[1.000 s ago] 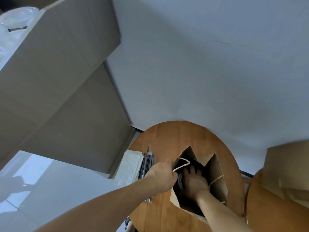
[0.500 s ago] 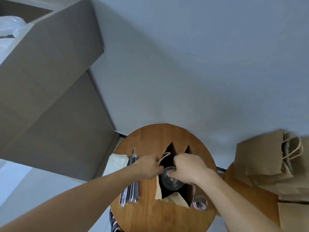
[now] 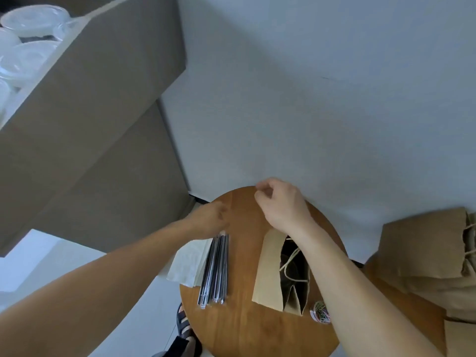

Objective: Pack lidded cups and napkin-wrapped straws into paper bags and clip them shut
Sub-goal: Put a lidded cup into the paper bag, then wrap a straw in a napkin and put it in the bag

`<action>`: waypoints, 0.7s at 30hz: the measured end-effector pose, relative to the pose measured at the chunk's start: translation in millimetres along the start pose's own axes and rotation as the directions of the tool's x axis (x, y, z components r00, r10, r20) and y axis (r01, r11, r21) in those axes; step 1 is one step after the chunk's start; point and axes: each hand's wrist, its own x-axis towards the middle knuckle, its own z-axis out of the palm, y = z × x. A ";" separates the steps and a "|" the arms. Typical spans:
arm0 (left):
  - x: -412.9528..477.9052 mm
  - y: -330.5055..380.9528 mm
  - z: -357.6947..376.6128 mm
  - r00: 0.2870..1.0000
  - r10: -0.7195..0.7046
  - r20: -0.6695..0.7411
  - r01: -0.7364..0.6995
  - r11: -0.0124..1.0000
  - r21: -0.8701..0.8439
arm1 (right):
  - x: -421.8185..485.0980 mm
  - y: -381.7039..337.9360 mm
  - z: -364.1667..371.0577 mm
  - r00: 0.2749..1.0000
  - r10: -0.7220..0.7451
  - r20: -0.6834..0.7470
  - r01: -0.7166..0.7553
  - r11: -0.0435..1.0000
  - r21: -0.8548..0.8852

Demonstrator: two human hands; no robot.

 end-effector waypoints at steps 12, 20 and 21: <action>25.9 -142.4 8.0 0.934 -0.350 -0.068 0.348 0.937 -0.035 | 21.2 55.2 236.5 0.840 0.407 0.359 -0.435 0.901 -0.004; 34.4 -185.7 36.1 0.886 -0.462 -0.042 0.445 0.872 -0.204 | 20.6 85.1 321.1 0.812 0.499 0.302 -0.446 0.865 -0.230; 34.2 -189.3 38.0 0.888 -0.458 -0.035 0.441 0.872 -0.211 | 20.8 85.8 326.6 0.810 0.510 0.289 -0.450 0.857 -0.251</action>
